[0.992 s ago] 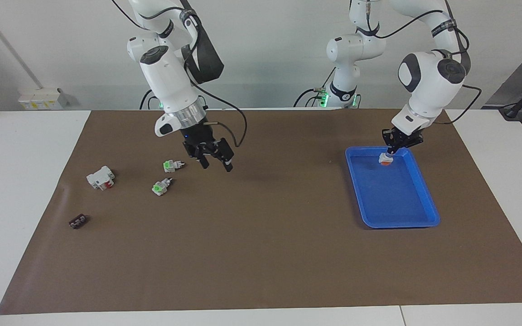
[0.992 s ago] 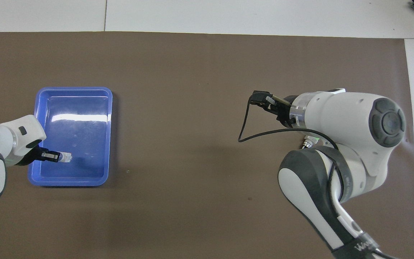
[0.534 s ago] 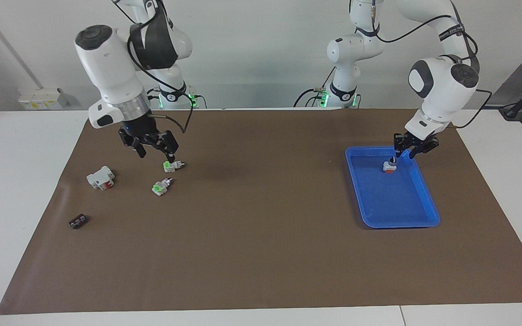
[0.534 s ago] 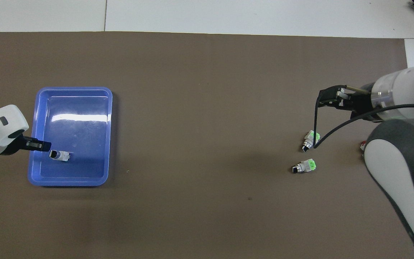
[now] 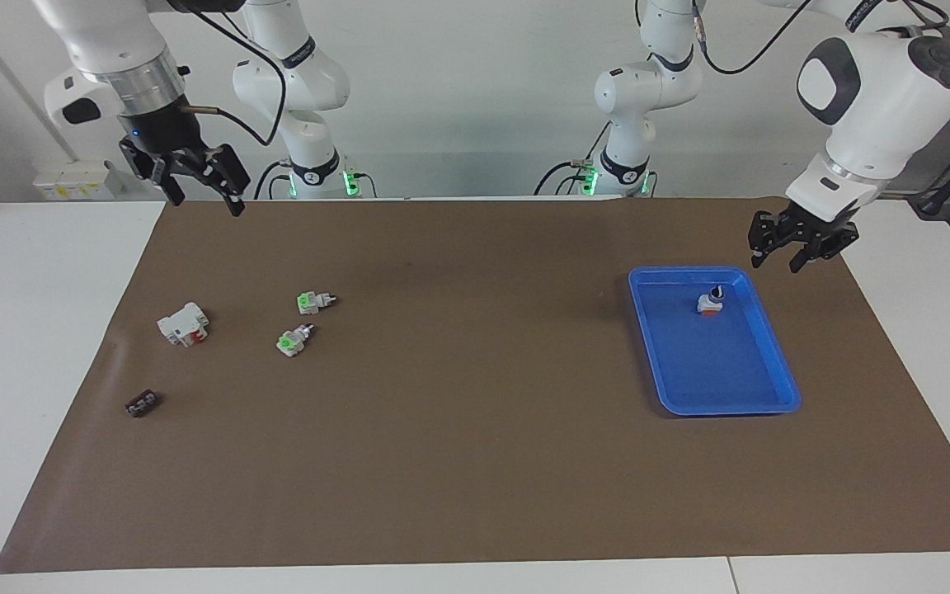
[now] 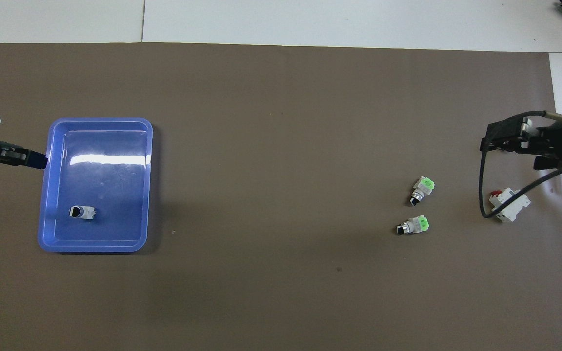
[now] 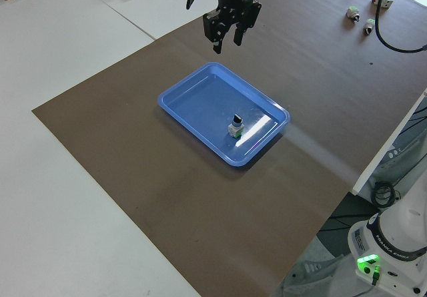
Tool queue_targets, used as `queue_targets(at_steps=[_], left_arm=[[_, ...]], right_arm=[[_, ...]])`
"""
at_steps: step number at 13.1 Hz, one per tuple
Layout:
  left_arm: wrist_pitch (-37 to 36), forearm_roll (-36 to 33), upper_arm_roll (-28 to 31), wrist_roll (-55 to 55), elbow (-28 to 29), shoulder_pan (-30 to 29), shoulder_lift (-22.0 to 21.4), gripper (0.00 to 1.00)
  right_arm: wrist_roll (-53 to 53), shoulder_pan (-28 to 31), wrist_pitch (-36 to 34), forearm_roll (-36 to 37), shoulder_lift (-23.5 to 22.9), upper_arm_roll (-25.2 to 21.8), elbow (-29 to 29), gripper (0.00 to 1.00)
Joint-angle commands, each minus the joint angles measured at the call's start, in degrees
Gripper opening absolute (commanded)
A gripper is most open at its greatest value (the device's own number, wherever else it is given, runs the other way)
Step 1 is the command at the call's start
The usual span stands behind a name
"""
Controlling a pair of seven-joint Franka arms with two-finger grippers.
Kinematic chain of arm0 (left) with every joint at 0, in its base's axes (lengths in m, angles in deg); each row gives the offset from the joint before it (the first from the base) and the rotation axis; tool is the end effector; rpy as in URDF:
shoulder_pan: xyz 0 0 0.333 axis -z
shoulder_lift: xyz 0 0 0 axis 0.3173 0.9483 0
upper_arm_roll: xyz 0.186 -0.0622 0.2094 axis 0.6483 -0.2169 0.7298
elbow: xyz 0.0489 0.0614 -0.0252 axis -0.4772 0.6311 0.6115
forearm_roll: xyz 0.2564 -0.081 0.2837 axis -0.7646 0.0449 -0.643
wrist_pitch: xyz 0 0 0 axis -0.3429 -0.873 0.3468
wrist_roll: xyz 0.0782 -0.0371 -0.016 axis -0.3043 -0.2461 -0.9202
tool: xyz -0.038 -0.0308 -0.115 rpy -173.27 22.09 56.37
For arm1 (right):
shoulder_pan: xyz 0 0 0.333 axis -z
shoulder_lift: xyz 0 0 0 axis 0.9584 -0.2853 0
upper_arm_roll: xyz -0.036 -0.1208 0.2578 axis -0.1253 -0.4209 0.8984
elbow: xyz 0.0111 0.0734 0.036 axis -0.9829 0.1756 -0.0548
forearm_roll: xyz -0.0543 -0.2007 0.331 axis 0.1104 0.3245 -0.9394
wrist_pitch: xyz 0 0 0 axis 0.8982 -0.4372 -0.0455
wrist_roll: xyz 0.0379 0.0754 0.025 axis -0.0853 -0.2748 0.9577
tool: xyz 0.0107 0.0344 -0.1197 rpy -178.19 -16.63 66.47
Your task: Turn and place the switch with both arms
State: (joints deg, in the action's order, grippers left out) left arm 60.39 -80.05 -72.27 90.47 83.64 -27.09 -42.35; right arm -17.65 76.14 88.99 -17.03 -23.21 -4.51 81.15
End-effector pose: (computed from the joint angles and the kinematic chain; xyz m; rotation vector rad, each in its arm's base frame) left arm 0.5607 -0.0017 0.5247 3.1216 -0.3343 -0.0372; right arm 0.5311 0.0006 0.6203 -3.1119 0.3993 -0.0339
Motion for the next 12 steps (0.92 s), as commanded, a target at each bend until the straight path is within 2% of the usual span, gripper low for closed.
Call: queue_targets(at_steps=[1,2,4,5,7,8,9,12], left_arm=[[-5.87,-1.35,0.13,-8.61,-3.4,4.62,0.55,0.56],[-7.01,-1.44,0.13,-8.98,-3.4,5.5,0.02,0.57],[-7.89,-1.09,0.04,-8.98,-3.58,5.69,-1.56,0.58],[-8.33,-1.01,0.22,-8.98,-3.75,5.6,-1.91,0.61],[-10.96,-1.27,0.13,-8.98,-7.25,5.6,-2.09,0.77],[-11.41,-1.27,0.22,-8.98,-8.05,5.34,-2.09,0.96],[-11.15,-1.09,0.39,-9.07,-8.06,5.16,-2.18,1.0],[-9.14,-1.18,0.31,-9.16,-6.74,4.81,-3.23,1.0]], right_arm=[[4.46,-6.91,-2.32,1.69,-1.61,-9.12,-1.52,1.0],[6.13,-6.33,-2.23,1.43,-1.79,-9.16,-1.53,1.0],[6.5,-1.86,-2.4,1.69,-1.79,-3.39,-1.35,1.0],[6.5,-1.84,-2.32,1.78,-1.7,-3.28,-1.09,1.0],[6.41,-2.63,-2.32,1.95,-1.35,-3.36,-0.47,1.0],[6.15,-3.42,-2.32,2.13,-1.26,-3.45,-0.21,1.0],[5.97,-4.73,-2.75,2.21,-1.43,-4.15,-0.56,1.0],[5.88,-6.76,-3.9,1.34,-1.61,-6.79,-1.0,1.0]])
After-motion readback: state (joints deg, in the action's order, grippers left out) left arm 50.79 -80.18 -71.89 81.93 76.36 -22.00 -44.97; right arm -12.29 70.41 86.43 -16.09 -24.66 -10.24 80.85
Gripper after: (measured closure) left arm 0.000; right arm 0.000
